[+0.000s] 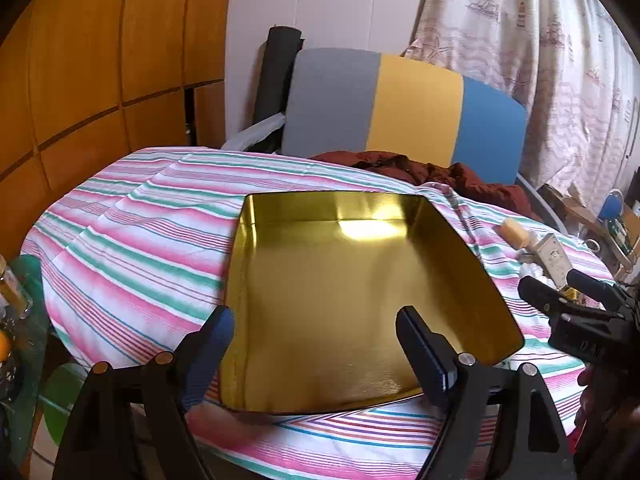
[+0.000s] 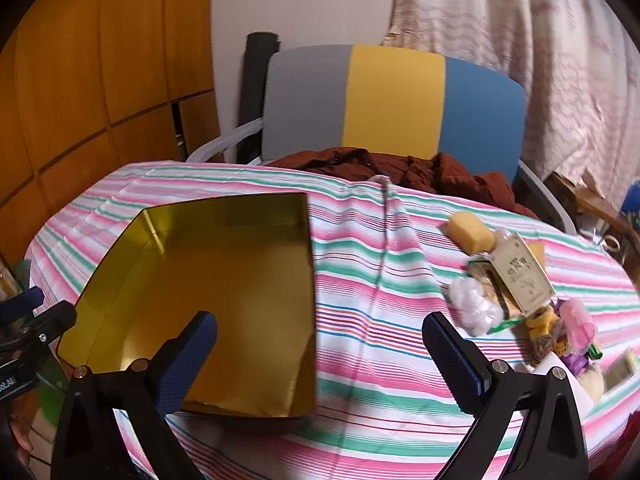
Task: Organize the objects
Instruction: 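Move both tools from the gold tray toward the pile of items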
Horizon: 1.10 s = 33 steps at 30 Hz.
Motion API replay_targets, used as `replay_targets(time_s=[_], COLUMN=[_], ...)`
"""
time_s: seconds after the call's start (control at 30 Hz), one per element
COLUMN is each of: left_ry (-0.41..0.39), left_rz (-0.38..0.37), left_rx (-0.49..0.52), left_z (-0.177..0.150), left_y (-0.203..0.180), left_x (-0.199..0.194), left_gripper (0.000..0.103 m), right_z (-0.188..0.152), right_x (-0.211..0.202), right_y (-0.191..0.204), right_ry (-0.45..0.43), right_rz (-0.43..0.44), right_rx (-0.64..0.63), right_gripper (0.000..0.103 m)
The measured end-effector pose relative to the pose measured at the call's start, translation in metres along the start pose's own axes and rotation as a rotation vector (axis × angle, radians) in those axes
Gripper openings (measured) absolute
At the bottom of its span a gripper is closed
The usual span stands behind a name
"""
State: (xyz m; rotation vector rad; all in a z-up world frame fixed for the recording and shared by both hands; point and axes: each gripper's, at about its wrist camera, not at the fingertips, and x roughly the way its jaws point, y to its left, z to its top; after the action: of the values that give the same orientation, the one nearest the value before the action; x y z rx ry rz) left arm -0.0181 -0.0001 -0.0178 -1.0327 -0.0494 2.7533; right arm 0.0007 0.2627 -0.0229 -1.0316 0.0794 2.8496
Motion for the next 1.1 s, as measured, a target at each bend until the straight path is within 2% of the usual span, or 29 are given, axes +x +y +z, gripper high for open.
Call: replay_targets(time_s=[0.07, 0.13, 0.17, 0.43, 0.57, 0.7, 0.83, 0.9, 1.0, 1.1], left_ry=[-0.01, -0.021, -0.023, -0.024, -0.029, -0.005, 0.026, 0.041, 0.076, 0.149], left_rz=[-0.017, -0.034, -0.041, -0.168, -0.192, -0.218, -0.312, -0.363, -0.444, -0.526], left_rx=[0.018, 0.04, 0.05, 0.123, 0.17, 0.172, 0.232, 0.276, 0.356, 0.398], left_z=[0.0, 0.001, 0.002, 0.012, 0.019, 0.029, 0.034, 0.032, 0.025, 0.017], left_y=[-0.005, -0.011, -0.013, -0.045, -0.068, -0.091, -0.127, -0.149, -0.187, -0.223], left_x=[-0.001, -0.003, -0.003, -0.005, -0.003, 0.004, 0.008, 0.01, 0.017, 0.029], left_gripper=[0.091, 0.102, 0.103, 0.103, 0.102, 0.101, 0.099, 0.099, 0.099, 0.099], right_z=[0.001, 0.001, 0.0, 0.002, 0.006, -0.002, -0.023, -0.034, -0.052, -0.065], right_x=[-0.001, -0.003, -0.004, -0.022, -0.044, -0.074, -0.082, -0.081, -0.083, -0.089], right_y=[-0.018, -0.038, -0.045, -0.14, -0.191, -0.248, -0.296, -0.314, -0.334, -0.348], right_ry=[0.002, 0.003, 0.006, 0.018, -0.044, -0.126, -0.132, -0.122, -0.136, -0.178], right_rz=[-0.007, -0.017, -0.02, -0.095, -0.179, -0.28, -0.345, -0.337, -0.271, -0.231], right_rx=[0.04, 0.083, 0.1, 0.256, 0.322, 0.446, 0.602, 0.686, 0.827, 0.93], right_gripper=[0.103, 0.103, 0.103, 0.103, 0.103, 0.103, 0.103, 0.103, 0.103, 0.103])
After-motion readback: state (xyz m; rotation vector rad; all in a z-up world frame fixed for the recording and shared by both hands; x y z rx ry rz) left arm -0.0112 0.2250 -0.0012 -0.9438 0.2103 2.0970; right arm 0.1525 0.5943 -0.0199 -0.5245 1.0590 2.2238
